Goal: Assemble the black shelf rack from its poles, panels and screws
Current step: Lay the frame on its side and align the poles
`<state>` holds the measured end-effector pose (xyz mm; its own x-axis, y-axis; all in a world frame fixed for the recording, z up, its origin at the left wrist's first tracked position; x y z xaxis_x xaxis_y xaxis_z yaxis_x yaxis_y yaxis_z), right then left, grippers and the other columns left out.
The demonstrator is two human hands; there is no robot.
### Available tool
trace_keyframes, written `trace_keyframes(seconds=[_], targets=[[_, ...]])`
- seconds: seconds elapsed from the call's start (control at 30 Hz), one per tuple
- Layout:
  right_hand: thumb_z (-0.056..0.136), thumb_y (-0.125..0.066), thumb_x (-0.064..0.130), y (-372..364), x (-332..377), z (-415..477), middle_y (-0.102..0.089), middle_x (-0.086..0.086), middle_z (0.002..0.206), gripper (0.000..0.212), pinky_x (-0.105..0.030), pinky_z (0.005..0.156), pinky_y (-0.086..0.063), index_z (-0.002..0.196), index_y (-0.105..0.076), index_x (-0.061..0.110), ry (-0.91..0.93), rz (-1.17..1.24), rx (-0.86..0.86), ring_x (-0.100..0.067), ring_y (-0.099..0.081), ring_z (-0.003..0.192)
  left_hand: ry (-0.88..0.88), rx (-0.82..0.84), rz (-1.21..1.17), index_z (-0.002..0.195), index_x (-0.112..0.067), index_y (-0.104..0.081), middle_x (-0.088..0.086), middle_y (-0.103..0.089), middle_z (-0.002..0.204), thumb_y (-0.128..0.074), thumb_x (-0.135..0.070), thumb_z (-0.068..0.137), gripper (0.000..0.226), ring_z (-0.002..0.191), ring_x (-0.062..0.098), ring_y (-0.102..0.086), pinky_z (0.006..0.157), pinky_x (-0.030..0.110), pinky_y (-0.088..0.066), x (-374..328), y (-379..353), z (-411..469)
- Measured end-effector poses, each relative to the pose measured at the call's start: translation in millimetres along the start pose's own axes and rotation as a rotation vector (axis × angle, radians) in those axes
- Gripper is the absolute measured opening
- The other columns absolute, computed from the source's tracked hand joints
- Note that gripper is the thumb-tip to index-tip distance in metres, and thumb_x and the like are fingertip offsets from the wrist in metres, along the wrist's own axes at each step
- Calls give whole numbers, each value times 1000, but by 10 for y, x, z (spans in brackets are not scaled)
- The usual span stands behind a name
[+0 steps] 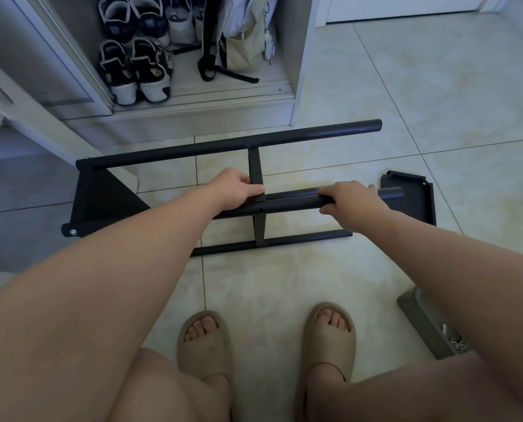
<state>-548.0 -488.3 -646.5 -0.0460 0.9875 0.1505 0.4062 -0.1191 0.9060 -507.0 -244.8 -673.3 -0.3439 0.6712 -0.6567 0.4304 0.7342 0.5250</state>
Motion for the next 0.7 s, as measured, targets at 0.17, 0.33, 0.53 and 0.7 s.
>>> trace_keyframes(seconds=[0.17,0.33,0.53,0.7], targets=[[103,-55,22,14,1,-39,-59,1,86,8,-57,112,-24,101,-63,22,-18,51,20,-26,-53,90,-44,-210,262,93,-17,-69,1,-72,93,-53,-53,97,40,92,26,-65,85,39,-53,-53,59,-99],[104,-54,23,3,-2,-45,-62,-1,93,10,-59,114,-21,101,-63,22,-3,45,10,-26,-54,92,-247,-603,530,137,-22,-50,3,-48,142,-44,-30,102,36,128,28,-42,101,44,-38,-176,226,12],[103,-53,21,-34,-49,0,-64,-2,94,12,-59,114,-19,95,-62,20,12,40,-21,-27,-56,91,-123,-334,605,159,-28,-17,-7,-15,166,-33,-25,106,56,154,23,-6,122,52,-12,-96,169,157],[104,-52,25,-52,-94,36,-59,1,92,15,-57,112,-23,90,-57,22,30,25,-52,-25,-54,87,-116,-316,577,159,-27,-16,-6,-14,167,-32,-24,106,55,154,23,-4,123,55,-10,-146,186,219]])
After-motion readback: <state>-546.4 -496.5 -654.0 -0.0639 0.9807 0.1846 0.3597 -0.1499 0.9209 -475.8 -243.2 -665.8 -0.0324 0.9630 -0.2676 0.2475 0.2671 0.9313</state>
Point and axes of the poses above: each hand's wrist, its own z-axis towards the middle knuckle, its own y-axis out of the back of the hand, x = y × z, the point moved 1 cm from there along z, towards the middle knuckle
